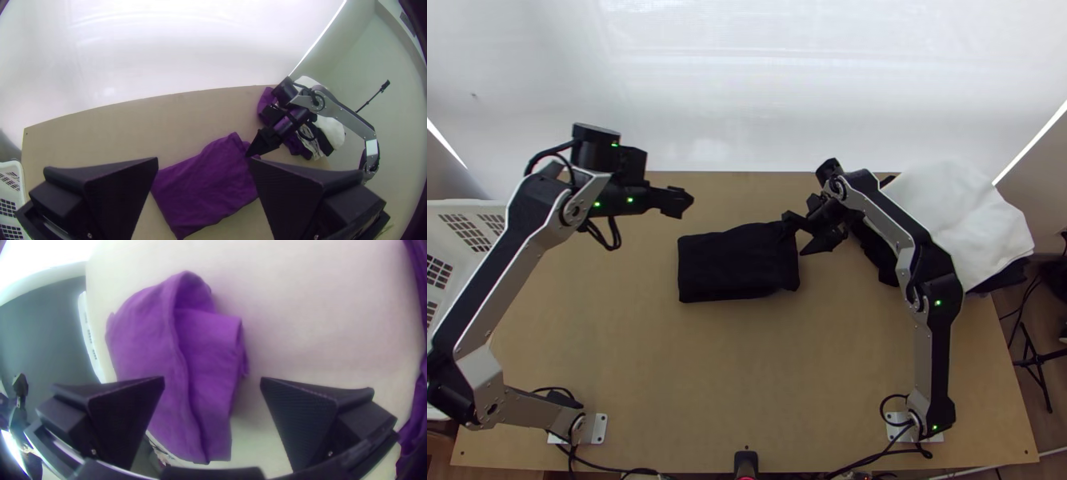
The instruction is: Fold the t-shirt
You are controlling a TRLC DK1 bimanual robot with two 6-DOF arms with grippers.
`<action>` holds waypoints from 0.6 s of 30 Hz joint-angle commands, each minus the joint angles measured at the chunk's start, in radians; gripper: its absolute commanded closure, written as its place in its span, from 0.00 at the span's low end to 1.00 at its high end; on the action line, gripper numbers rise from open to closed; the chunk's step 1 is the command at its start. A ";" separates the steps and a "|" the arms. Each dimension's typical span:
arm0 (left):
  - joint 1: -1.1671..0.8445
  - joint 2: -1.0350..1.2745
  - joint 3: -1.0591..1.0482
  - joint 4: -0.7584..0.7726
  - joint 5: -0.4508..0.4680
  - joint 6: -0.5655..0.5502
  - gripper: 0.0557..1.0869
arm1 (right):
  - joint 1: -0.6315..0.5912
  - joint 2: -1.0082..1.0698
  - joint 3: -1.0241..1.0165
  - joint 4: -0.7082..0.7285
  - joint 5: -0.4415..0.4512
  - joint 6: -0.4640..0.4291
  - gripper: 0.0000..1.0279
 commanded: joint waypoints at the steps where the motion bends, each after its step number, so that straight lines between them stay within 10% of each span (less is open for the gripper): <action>1: 0.035 -0.048 -0.037 -0.003 -0.010 0.007 0.04 | -0.016 0.062 -0.009 -0.003 -0.072 -0.017 0.03; 18: 0.047 -0.035 -0.040 0.006 -0.035 0.001 0.04 | 0.266 0.174 0.144 -0.003 -0.112 -0.022 0.06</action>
